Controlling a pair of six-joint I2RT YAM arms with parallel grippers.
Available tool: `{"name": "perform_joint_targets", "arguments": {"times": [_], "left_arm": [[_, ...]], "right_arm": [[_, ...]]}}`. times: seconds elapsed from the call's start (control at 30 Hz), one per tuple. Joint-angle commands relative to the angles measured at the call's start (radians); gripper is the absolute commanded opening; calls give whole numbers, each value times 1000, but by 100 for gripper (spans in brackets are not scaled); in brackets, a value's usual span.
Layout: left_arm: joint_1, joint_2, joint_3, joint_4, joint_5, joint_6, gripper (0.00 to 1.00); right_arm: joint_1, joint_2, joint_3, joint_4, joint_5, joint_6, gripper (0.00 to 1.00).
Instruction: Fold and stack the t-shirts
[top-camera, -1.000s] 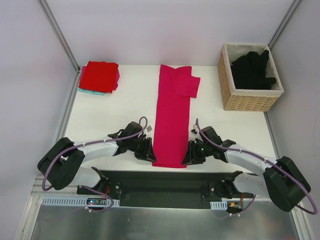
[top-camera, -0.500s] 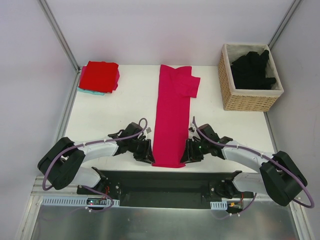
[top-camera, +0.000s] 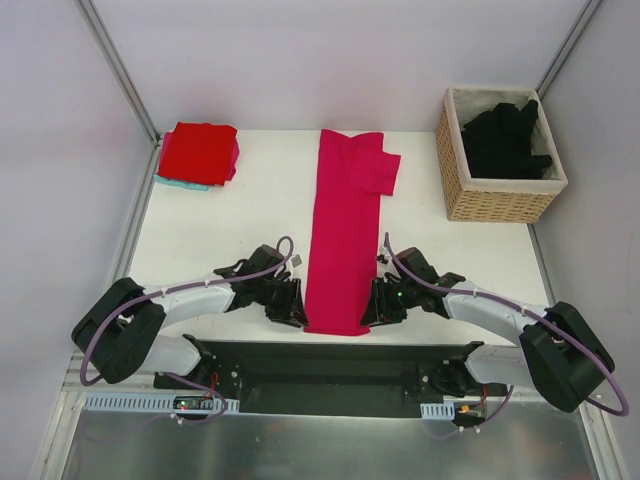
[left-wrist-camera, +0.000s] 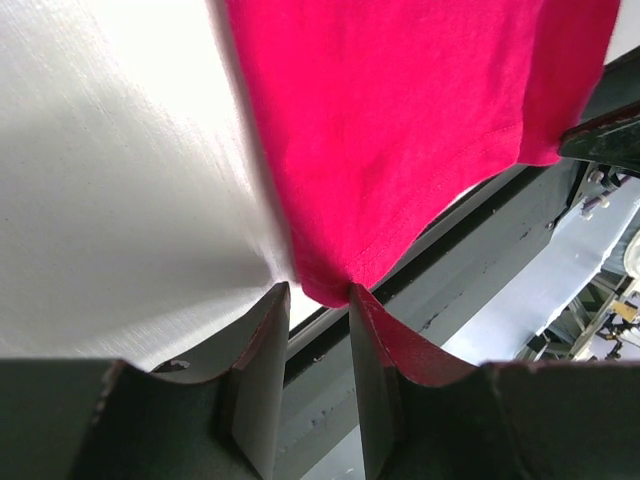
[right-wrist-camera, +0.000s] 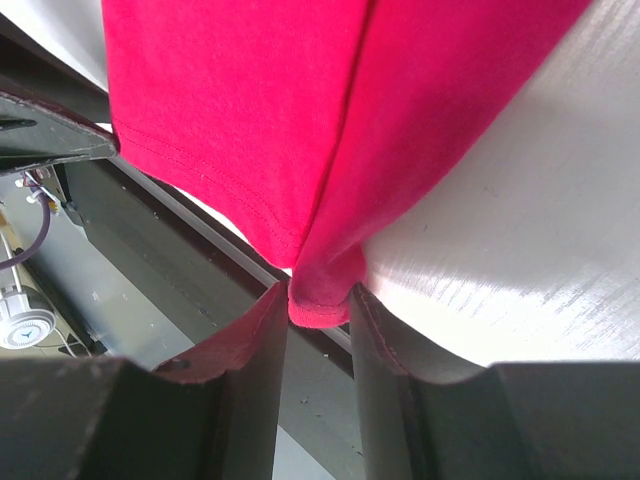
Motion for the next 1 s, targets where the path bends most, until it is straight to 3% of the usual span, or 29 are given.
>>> {"name": "perform_joint_targets", "arguments": {"times": [0.0,0.4,0.47,0.53,0.63,0.67,0.77,0.97], "left_arm": [[-9,31,11,2,-22,27,30],[-9,117,-12,79,-15,18,27],[-10,119,-10,79,-12,16,26],[-10,114,-7,67,-9,15,17],[-10,103,5,44,-4,21,1],[-9,100,13,44,-4,23,0],[-10,85,19,-10,-2,30,0],[-10,39,11,-51,8,23,0]], "right_arm": [[7,4,43,-6,-6,-25,34],[5,-7,31,-24,2,-25,34],[5,-9,31,-26,3,-25,33],[5,-4,36,-32,5,-28,31],[5,4,46,-39,5,-37,23],[5,8,51,-44,3,-41,12],[5,19,68,-61,-7,-57,1],[8,19,76,-118,-21,-82,1]]}}
